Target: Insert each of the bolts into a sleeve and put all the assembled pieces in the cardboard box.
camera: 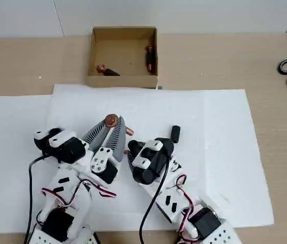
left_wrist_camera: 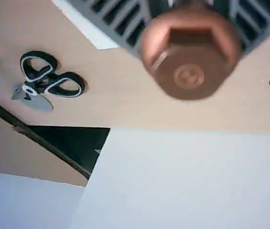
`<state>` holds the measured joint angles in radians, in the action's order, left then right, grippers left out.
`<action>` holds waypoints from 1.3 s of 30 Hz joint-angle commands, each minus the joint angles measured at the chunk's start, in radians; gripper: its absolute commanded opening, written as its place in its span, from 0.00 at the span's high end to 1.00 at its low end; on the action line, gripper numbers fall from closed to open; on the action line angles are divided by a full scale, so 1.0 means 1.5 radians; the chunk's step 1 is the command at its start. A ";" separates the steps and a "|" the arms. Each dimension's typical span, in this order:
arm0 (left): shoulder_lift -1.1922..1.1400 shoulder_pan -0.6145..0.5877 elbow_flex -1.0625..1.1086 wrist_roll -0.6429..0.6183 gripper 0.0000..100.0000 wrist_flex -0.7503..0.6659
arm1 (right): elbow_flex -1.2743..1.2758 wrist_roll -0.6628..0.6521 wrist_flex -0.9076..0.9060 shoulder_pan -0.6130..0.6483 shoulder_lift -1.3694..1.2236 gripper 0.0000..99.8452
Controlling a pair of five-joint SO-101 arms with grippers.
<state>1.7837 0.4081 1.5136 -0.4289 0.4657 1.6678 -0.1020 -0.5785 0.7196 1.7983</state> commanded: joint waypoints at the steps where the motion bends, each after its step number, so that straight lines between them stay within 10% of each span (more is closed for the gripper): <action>1: 0.006 0.002 -0.026 0.008 0.99 -0.019 | 0.010 0.006 -0.020 0.003 0.010 1.00; 39: 0.001 0.049 -0.123 0.050 0.99 0.213 | 0.010 0.005 -0.025 0.007 0.011 1.00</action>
<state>1.7837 0.4603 1.3832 -0.3460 0.7879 1.6694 -0.1020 -0.6122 0.7027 1.7983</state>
